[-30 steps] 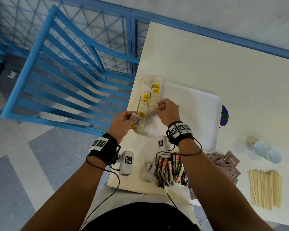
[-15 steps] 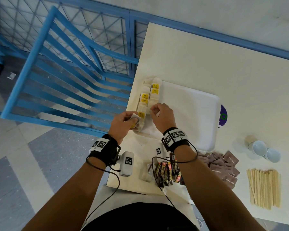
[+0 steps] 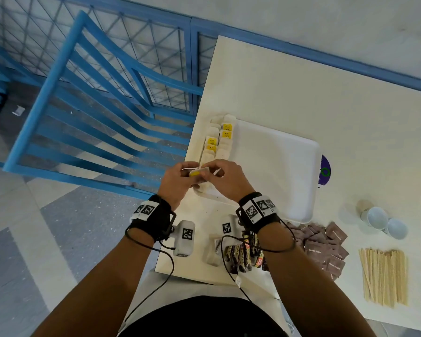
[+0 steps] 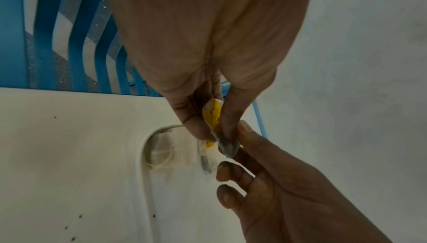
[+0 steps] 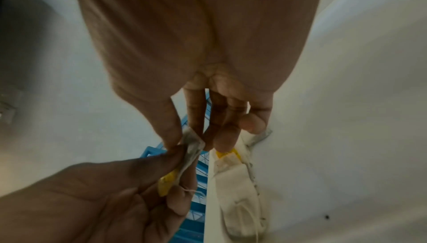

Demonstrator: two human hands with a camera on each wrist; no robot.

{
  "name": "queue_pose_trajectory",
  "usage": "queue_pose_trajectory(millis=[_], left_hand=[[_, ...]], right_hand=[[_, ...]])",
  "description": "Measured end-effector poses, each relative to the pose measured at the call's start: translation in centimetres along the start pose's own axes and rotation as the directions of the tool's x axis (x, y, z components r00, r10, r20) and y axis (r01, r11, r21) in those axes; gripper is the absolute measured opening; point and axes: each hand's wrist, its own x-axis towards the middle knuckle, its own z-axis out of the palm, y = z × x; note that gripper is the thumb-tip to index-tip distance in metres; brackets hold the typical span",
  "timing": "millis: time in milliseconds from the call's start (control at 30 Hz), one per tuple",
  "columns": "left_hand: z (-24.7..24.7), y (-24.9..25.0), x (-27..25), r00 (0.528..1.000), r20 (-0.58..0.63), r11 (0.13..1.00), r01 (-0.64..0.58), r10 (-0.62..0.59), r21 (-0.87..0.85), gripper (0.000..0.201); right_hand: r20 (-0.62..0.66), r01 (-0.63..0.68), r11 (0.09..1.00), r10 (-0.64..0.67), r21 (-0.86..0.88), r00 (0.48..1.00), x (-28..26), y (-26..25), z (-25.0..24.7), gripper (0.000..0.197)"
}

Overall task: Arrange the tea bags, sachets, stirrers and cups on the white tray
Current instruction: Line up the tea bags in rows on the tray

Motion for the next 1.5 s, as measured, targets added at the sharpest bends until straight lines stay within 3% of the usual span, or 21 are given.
queue_pose_trajectory(millis=[133, 300, 433, 567, 633, 767, 867, 1100, 1500], left_hand=[[-0.1, -0.3, -0.1, 0.999, 0.006, 0.998, 0.037, -0.037, -0.055, 0.038], [-0.1, -0.7, -0.5, 0.998, 0.048, 0.995, 0.045, -0.041, -0.086, 0.023], [-0.2, -0.7, -0.6, 0.999, 0.033, 0.999, 0.014, -0.013, -0.043, 0.015], [-0.1, -0.4, -0.6, 1.0, 0.016, 1.0, -0.009, 0.01, -0.02, 0.024], [-0.1, -0.2, -0.5, 1.0, -0.014, 1.0, 0.001, -0.001, -0.027, 0.024], [-0.4, -0.1, -0.4, 0.997, -0.074, 0.999, 0.037, -0.038, -0.018, 0.013], [-0.8, -0.3, -0.5, 0.995, -0.087, 0.999, 0.053, -0.052, 0.005, 0.012], [-1.0, -0.3, -0.7, 0.993, -0.097, 0.997, 0.064, -0.06, 0.038, 0.013], [-1.1, -0.4, -0.6, 0.995, -0.082, 0.995, 0.07, -0.064, 0.07, 0.012]], right_hand=[[-0.075, -0.042, 0.992, 0.051, 0.117, 0.996, -0.3, 0.3, -0.1, 0.013], [-0.085, -0.149, 0.962, 0.172, 0.23, 0.981, -1.1, 1.2, 0.6, 0.015], [-0.014, -0.135, 0.984, 0.138, 0.119, 0.99, -1.2, 1.7, 0.7, 0.021], [0.011, -0.052, 0.998, 0.053, -0.042, 0.999, -1.1, 1.2, 0.0, 0.016], [-0.033, -0.065, 0.997, 0.065, -0.027, 0.997, -0.7, 1.4, -0.5, 0.014], [-0.217, -0.255, 0.957, 0.281, 0.14, 0.935, 0.3, 2.9, -1.2, 0.027], [-0.228, -0.33, 0.936, 0.351, 0.125, 0.908, 0.8, 3.6, -1.1, 0.021], [-0.251, -0.348, 0.935, 0.354, 0.069, 0.901, 1.0, 3.4, -0.5, 0.018], [-0.269, -0.367, 0.93, 0.361, 0.03, 0.893, 1.0, 3.3, -0.9, 0.036]])
